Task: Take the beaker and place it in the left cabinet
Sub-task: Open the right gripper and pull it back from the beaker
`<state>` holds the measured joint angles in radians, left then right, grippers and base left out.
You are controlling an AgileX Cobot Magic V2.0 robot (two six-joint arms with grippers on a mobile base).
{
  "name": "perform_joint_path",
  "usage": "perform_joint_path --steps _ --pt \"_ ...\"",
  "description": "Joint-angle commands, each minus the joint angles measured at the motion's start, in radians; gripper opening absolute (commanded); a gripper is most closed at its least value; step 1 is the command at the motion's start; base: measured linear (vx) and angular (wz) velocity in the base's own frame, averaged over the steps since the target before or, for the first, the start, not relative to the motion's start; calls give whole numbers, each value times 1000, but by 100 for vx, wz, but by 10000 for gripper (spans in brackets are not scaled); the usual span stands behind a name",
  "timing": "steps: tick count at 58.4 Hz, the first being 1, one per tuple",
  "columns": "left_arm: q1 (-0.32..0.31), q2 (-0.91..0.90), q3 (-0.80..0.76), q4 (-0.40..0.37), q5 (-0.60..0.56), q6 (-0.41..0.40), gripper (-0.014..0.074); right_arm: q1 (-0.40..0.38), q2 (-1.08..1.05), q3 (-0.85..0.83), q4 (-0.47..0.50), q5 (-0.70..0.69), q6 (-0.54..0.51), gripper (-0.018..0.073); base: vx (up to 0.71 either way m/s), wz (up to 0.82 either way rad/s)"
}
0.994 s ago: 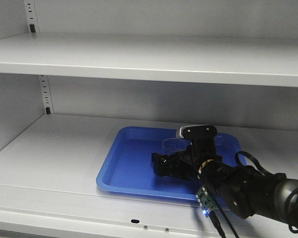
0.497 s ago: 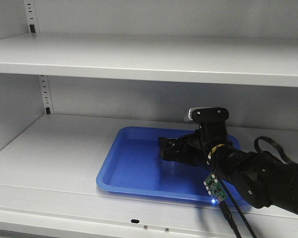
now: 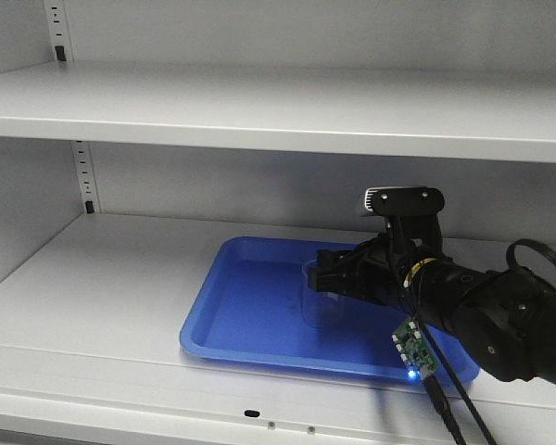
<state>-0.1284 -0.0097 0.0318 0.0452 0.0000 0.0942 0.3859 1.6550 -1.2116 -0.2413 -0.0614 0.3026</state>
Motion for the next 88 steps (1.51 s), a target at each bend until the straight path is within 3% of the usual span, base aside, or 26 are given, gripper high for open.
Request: perform_joint_path --steps 1,20,31,60,88 --pt "-1 -19 16 -3 -75 -3 1 14 -61 -30 0 -56 -3 291 0 0" --pt "-1 -19 16 -3 -75 -3 1 27 -115 -25 -53 20 -6 76 0 0" --pt "-1 -19 16 -3 -75 -3 1 27 -168 66 -55 -43 -5 -13 0 0" --pt "-1 -19 16 -3 -75 -3 1 27 -323 247 -53 -58 -1 -9 0 0" --pt "-1 -19 16 -3 -75 -3 1 26 -324 260 -53 -54 -1 -9 0 0"
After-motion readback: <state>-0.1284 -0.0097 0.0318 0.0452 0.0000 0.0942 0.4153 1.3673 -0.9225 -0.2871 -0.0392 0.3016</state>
